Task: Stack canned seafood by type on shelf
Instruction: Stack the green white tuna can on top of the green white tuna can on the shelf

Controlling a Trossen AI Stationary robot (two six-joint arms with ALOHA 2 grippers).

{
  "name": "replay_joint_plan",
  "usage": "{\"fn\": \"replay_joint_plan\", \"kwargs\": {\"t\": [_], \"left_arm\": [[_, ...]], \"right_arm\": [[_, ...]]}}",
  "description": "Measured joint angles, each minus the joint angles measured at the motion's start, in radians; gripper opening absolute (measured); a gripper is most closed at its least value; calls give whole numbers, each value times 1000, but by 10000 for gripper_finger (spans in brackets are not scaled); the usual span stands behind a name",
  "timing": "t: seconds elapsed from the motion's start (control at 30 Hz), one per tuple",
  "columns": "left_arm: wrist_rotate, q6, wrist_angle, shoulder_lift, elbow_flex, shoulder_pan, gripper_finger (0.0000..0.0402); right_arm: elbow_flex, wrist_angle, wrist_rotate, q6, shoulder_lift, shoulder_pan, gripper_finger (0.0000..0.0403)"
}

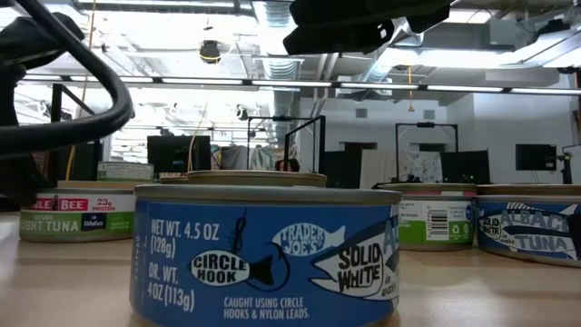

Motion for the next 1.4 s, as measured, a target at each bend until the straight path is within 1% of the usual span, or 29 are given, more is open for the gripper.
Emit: {"fn": "replay_joint_plan", "kwargs": {"t": [0.17,0.2,0.27,0.3,0.37,0.73,0.87,0.97,1.03,1.07,1.13,1.2,1.3,1.4], "left_arm": [[28,22,18,0,5,-13,0],[44,22,24,0,8,-16,0],[107,31,43,7,14,-22,1],[99,40,37,13,17,-27,1],[118,34,34,5,15,-26,1],[95,-12,23,6,14,-23,1],[95,-87,16,6,22,-23,1],[135,-131,-23,9,70,-23,1],[163,-137,-74,9,143,-16,1],[194,-126,-110,8,186,-8,5],[293,-67,-183,6,274,23,23],[359,-30,-244,6,340,65,57],[423,61,-251,6,411,125,127],[452,164,-272,5,457,178,200]], "right_arm": [[0,-1,0,0,0,0,271],[0,-1,0,0,0,0,271],[0,-5,0,0,0,0,271],[0,-7,0,0,0,0,271],[0,-12,0,0,0,0,271],[0,-24,0,27,0,1,271],[0,-28,0,50,0,1,271],[0,-31,0,52,0,1,271],[0,-31,0,53,0,1,271],[0,-35,0,53,0,1,271],[0,-42,0,53,0,1,271],[0,-42,0,60,0,1,271],[0,-63,-1,77,0,1,271],[0,-127,0,99,-3,8,271]]}}
